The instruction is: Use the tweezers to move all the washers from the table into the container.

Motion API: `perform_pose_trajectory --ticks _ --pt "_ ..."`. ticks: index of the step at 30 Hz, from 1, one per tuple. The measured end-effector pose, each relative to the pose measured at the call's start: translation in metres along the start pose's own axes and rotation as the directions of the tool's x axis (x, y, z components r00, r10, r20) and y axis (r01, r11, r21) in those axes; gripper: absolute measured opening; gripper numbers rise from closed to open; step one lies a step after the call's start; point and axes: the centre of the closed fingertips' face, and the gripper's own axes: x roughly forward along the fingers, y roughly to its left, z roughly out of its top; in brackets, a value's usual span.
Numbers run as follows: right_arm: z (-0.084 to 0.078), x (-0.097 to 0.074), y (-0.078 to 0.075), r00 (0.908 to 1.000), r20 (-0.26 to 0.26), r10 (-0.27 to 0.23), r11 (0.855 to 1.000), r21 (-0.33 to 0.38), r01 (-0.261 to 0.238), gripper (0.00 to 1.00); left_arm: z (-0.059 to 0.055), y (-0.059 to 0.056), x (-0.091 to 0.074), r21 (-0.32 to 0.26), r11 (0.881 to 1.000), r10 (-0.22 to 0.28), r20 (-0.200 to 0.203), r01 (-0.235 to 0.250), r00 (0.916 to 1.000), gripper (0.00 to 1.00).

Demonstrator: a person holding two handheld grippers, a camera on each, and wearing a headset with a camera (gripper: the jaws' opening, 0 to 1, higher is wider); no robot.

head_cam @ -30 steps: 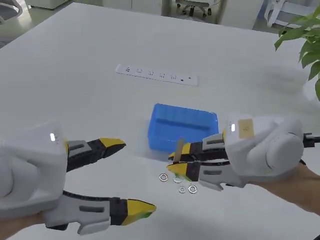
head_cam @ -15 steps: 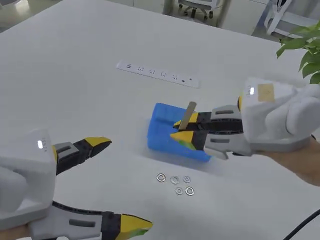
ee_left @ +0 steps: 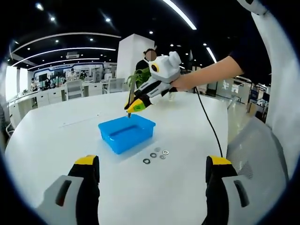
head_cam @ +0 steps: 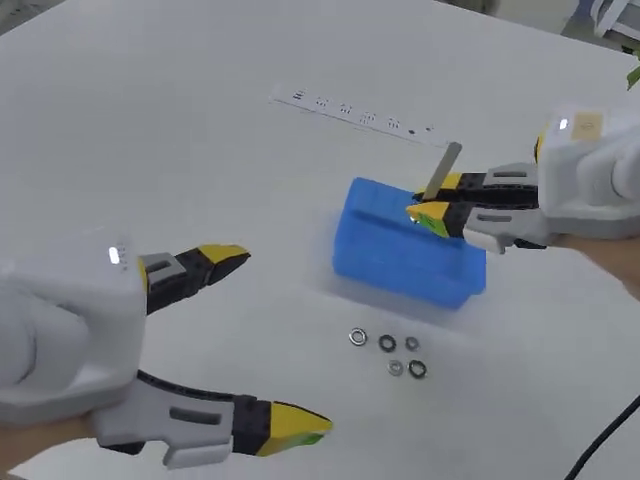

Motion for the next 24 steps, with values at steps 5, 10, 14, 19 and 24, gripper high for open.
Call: perform_pose_trajectory --ticks 5,10,14,19,24 --pt "-0.022 0.015 -0.004 0.9998 -0.018 0.013 0.999 0.037 -0.013 0.1 -0.005 0.009 0.002 -0.018 1.0 0.019 -0.018 -0.019 0.9997 1.0" --pt "-0.035 0.025 -0.004 0.9995 -0.021 0.024 0.998 0.057 -0.022 0.1 -0.008 0.013 0.004 -0.031 0.999 0.027 -0.032 -0.028 0.9991 1.0" --pt "-0.04 0.03 -0.005 0.9995 -0.014 0.027 0.997 0.073 -0.026 0.1 -0.01 0.013 0.006 -0.039 0.999 0.029 -0.044 -0.031 0.9986 1.0" --pt "-0.044 0.036 -0.008 0.9995 -0.014 0.03 0.997 0.072 -0.029 0.1 -0.011 0.011 0.009 -0.042 0.999 0.027 -0.061 -0.03 0.9978 1.0" --pt "-0.048 0.04 -0.006 0.9991 -0.016 0.04 0.996 0.078 -0.039 0.1 -0.011 0.011 0.009 -0.044 0.998 0.032 -0.07 -0.035 0.997 1.0"
